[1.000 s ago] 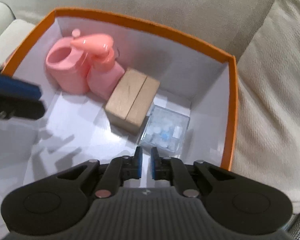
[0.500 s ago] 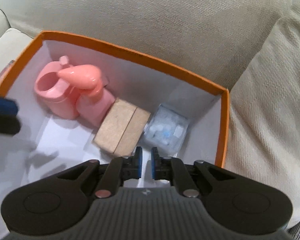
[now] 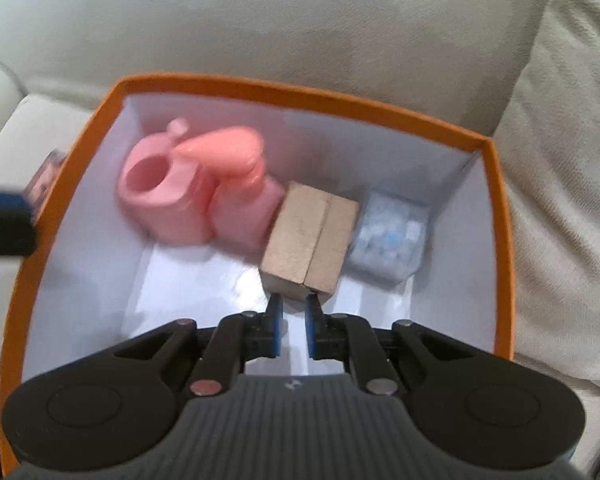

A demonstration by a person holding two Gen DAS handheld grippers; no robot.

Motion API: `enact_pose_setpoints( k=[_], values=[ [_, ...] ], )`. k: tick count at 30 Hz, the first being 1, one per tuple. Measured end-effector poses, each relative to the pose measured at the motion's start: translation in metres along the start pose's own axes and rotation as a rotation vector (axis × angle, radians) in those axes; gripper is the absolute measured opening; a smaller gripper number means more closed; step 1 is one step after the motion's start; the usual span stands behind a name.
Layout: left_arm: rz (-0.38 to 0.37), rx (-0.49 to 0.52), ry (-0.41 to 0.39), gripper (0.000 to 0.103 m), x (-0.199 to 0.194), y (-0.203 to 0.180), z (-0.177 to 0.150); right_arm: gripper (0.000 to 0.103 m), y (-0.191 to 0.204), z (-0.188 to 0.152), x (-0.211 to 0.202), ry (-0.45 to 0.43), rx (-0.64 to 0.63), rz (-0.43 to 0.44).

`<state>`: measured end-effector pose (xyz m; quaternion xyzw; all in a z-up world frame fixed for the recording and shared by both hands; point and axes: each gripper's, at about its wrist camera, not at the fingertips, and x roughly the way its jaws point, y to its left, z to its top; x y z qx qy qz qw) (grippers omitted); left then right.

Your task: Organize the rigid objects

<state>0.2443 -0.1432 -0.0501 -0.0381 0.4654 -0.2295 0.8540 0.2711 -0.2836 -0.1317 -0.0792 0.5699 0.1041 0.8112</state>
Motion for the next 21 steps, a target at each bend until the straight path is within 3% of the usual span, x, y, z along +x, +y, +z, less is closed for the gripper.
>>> enact_pose_setpoints(
  k=[10, 12, 13, 14, 15, 16, 21],
  values=[
    [0.017, -0.050, 0.007, 0.014, -0.009, 0.005, -0.010, 0.012, 0.003, 0.000, -0.014, -0.034, 0.006, -0.030],
    [0.033, -0.057, 0.000, 0.028, -0.014, 0.002, -0.015, 0.012, 0.002, -0.008, -0.035, -0.072, 0.023, -0.024],
    [0.044, -0.064, -0.003, 0.033, -0.017, 0.000, -0.019, 0.017, 0.000, -0.015, -0.048, -0.097, 0.034, -0.026],
    [0.054, -0.072, -0.002, 0.045, -0.019, 0.000, -0.022, 0.031, -0.002, -0.021, -0.059, -0.119, 0.045, -0.032],
    [0.060, -0.084, 0.001, 0.054, -0.020, -0.002, -0.025, 0.037, -0.006, -0.029, -0.069, -0.141, 0.056, -0.046],
    [0.061, -0.092, 0.003, 0.056, -0.022, -0.003, -0.031, 0.046, -0.009, -0.037, -0.081, -0.165, 0.065, -0.066],
    [0.059, -0.114, 0.048, 0.066, -0.024, -0.015, -0.054, 0.050, -0.027, -0.084, -0.115, -0.209, 0.118, -0.198]
  ],
)
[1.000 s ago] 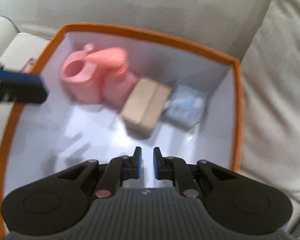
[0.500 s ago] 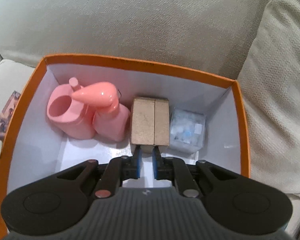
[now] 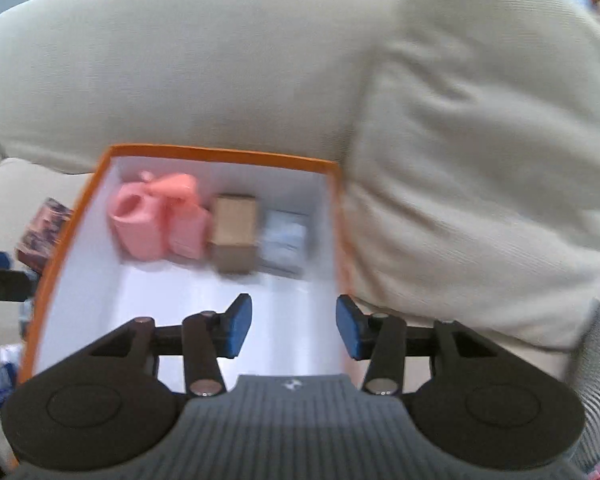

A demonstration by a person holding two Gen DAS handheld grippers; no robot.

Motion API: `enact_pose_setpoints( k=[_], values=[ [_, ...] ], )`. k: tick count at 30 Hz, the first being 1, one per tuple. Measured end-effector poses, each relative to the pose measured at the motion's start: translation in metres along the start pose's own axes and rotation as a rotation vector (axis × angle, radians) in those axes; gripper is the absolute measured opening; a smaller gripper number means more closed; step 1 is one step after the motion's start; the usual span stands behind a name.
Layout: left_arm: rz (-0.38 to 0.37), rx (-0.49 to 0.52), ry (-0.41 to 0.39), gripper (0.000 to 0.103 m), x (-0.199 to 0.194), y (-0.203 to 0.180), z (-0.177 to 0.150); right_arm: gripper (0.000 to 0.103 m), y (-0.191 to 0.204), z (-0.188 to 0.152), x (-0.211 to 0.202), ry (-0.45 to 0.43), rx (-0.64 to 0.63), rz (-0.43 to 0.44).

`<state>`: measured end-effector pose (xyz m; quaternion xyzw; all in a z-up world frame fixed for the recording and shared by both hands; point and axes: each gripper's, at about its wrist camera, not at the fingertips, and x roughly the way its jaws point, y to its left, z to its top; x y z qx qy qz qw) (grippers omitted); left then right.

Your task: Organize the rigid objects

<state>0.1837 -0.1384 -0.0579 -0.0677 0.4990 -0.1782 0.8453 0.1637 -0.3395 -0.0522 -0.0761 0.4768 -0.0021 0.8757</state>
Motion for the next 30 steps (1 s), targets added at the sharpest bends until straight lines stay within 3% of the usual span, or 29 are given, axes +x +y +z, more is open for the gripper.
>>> enact_pose_setpoints(
  k=[4, 6, 8, 12, 16, 30],
  values=[
    [0.016, 0.035, 0.046, 0.065, 0.007, -0.014, -0.022, 0.047, -0.023, -0.032, -0.002, 0.073, 0.081, -0.013],
    [0.030, 0.049, 0.068, 0.052, 0.010, -0.019, -0.030, 0.037, -0.029, -0.047, -0.002, 0.100, 0.120, -0.016],
    [0.025, 0.048, 0.086, 0.040, 0.012, -0.022, -0.037, 0.015, -0.030, -0.062, -0.001, 0.115, 0.161, 0.001],
    [0.023, 0.057, 0.074, 0.018, 0.010, -0.027, -0.046, 0.006, -0.027, -0.075, -0.004, 0.114, 0.188, 0.005],
    [0.065, 0.050, 0.056, 0.014, 0.007, -0.025, -0.050, 0.003, -0.017, -0.083, -0.014, 0.114, 0.161, 0.017],
    [0.037, 0.061, 0.037, 0.010, -0.017, -0.021, -0.079, 0.002, 0.004, -0.107, -0.055, 0.113, 0.118, -0.021]
  ],
)
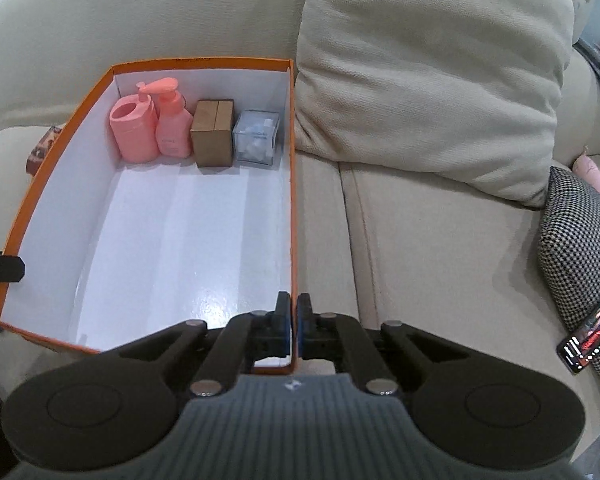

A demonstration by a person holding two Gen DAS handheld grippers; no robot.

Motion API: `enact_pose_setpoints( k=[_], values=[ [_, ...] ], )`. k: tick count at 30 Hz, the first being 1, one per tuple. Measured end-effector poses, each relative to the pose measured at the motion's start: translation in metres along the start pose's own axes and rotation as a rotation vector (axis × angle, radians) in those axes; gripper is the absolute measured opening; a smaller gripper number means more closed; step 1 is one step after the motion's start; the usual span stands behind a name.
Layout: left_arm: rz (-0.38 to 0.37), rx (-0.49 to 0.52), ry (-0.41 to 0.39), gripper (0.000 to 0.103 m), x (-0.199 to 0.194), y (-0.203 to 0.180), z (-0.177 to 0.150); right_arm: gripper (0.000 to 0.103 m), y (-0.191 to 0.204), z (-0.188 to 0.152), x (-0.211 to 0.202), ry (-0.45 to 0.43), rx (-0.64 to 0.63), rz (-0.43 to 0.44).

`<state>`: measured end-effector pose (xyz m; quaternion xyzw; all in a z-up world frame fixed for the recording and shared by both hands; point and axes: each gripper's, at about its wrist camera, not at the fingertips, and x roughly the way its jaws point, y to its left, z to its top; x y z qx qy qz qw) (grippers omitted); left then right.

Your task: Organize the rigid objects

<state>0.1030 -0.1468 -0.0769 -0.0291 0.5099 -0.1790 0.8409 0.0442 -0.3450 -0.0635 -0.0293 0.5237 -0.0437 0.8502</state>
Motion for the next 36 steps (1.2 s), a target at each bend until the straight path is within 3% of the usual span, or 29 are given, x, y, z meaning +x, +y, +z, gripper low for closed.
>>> enact_pose_setpoints(
  k=[5, 11, 15, 17, 20, 25, 31, 36],
  values=[
    [-0.052, -0.006, -0.037, 0.011, -0.013, 0.007, -0.004, 0.004, 0.005, 0.000, 0.005, -0.016, -0.019, -0.031],
    [-0.053, -0.005, -0.122, 0.013, -0.058, 0.025, -0.013, 0.009, 0.014, -0.005, -0.033, -0.125, -0.006, -0.026],
    [-0.021, -0.026, -0.169, 0.013, -0.083, 0.047, -0.025, 0.011, 0.036, -0.005, -0.061, -0.225, 0.025, 0.065],
    [0.010, -0.024, -0.187, 0.013, -0.091, 0.058, -0.033, 0.029, 0.053, -0.005, -0.073, -0.269, 0.037, 0.112],
    [0.063, -0.032, -0.210, 0.019, -0.098, 0.075, -0.044, 0.033, 0.082, -0.005, -0.085, -0.311, 0.035, 0.197],
    [0.080, -0.035, -0.197, 0.020, -0.093, 0.100, -0.058, 0.034, 0.140, -0.007, -0.086, -0.310, 0.018, 0.329],
    [0.036, 0.027, -0.156, 0.020, -0.074, 0.117, -0.064, 0.033, 0.207, -0.022, -0.064, -0.261, -0.070, 0.326],
    [0.036, 0.152, -0.095, 0.023, -0.047, 0.120, -0.062, 0.032, 0.227, -0.029, -0.027, -0.148, -0.033, 0.310]
  ],
)
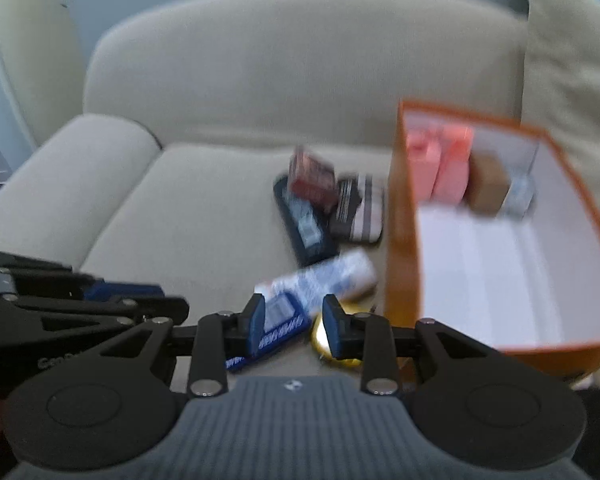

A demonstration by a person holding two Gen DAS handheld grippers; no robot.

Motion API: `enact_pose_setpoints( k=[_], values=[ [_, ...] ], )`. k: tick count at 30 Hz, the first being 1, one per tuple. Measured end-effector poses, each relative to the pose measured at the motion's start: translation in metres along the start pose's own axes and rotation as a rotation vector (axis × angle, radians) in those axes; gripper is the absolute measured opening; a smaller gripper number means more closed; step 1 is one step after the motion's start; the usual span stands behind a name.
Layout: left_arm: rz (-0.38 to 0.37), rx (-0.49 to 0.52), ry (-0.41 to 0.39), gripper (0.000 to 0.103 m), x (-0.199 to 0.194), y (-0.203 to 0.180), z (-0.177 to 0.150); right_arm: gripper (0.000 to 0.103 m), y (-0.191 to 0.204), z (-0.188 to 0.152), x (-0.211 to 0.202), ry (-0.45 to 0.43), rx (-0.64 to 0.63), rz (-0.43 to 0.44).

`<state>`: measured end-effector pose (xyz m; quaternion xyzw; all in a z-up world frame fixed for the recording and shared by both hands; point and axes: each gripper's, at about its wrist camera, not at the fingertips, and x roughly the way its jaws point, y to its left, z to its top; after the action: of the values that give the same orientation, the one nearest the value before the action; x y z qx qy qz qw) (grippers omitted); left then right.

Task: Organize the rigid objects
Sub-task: 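Grasp blue tin with left tool while right tool reaches toward white lotion tube, then grasp white lotion tube with right tool while left tool lifts the blue tin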

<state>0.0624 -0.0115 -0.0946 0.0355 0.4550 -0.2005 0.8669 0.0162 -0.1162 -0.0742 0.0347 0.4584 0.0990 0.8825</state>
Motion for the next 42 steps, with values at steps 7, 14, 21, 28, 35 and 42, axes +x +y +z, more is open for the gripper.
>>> enact_pose_setpoints(
  k=[7, 14, 21, 28, 35, 42],
  values=[
    [-0.028, 0.160, 0.107, 0.031, 0.051, -0.004, 0.005, 0.017, -0.008, -0.012, 0.035, 0.101, 0.055, -0.027],
    [-0.147, 0.130, 0.209, 0.048, 0.092, 0.016, 0.022, 0.008, -0.016, -0.015, 0.053, 0.141, 0.073, -0.033],
    [-0.235, 0.134, 0.307, 0.053, 0.112, 0.019, 0.026, 0.000, -0.022, -0.014, 0.062, 0.160, 0.106, -0.033],
    [-0.250, 0.068, 0.305, 0.027, 0.099, 0.019, 0.020, 0.001, -0.025, -0.014, 0.066, 0.172, 0.127, -0.012],
    [-0.162, -0.092, 0.184, 0.014, 0.064, 0.042, 0.022, 0.008, -0.013, -0.004, 0.056, 0.123, 0.091, 0.006],
    [-0.050, -0.163, 0.126, 0.014, 0.054, 0.068, 0.030, 0.043, 0.014, 0.014, 0.066, 0.079, -0.043, -0.079]
  ],
)
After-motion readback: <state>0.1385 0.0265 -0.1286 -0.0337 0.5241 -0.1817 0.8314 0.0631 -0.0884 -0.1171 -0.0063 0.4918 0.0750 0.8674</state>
